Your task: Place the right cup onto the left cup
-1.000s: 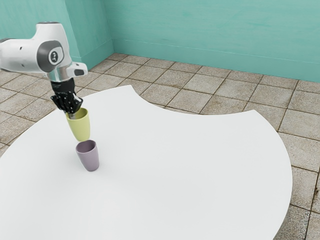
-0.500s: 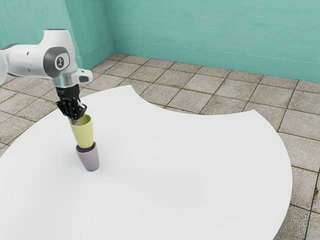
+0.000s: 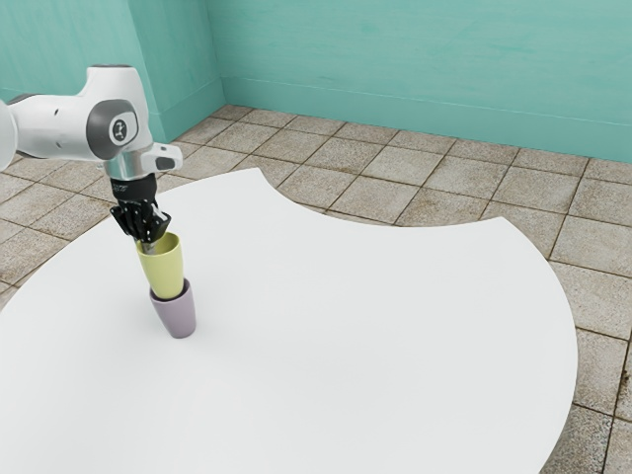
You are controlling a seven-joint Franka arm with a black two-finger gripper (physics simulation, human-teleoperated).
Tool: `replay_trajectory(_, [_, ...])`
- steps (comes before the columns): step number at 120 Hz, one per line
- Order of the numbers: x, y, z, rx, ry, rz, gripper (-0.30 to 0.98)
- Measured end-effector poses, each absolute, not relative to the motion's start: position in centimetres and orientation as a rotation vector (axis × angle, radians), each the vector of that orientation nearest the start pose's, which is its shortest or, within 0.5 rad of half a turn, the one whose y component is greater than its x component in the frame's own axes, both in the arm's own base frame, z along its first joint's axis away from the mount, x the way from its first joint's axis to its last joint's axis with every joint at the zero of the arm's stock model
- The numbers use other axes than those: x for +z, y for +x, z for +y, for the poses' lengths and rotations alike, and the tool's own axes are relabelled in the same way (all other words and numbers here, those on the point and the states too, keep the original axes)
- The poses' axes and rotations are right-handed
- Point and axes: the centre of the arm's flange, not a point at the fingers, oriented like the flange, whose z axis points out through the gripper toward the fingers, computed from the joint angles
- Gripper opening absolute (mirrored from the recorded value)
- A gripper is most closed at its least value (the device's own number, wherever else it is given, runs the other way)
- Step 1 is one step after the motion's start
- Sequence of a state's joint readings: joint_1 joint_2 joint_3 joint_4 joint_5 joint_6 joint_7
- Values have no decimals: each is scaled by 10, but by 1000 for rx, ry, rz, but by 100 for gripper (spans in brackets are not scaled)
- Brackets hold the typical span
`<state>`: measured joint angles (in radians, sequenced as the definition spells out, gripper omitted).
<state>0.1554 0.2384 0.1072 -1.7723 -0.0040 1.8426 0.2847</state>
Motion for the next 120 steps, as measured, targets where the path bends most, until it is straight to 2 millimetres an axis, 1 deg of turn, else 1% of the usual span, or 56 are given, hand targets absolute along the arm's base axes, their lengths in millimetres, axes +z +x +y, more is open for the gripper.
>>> replay_trajectory(28, [401,589,154,275,-3155,38,-10])
replay_trajectory(46, [399,590,156,269,-3154,37,-10])
replay_trajectory(48, [399,590,155,269,-3154,38,-8])
replay_trajectory(67, [395,592,153,273,-3156,49,28])
replay_trajectory(79, [395,592,153,272,-3157,51,43])
replay_trajectory(97, [396,592,152,270,-3157,57,56])
replay_trajectory(120, [401,593,151,255,-3156,63,64])
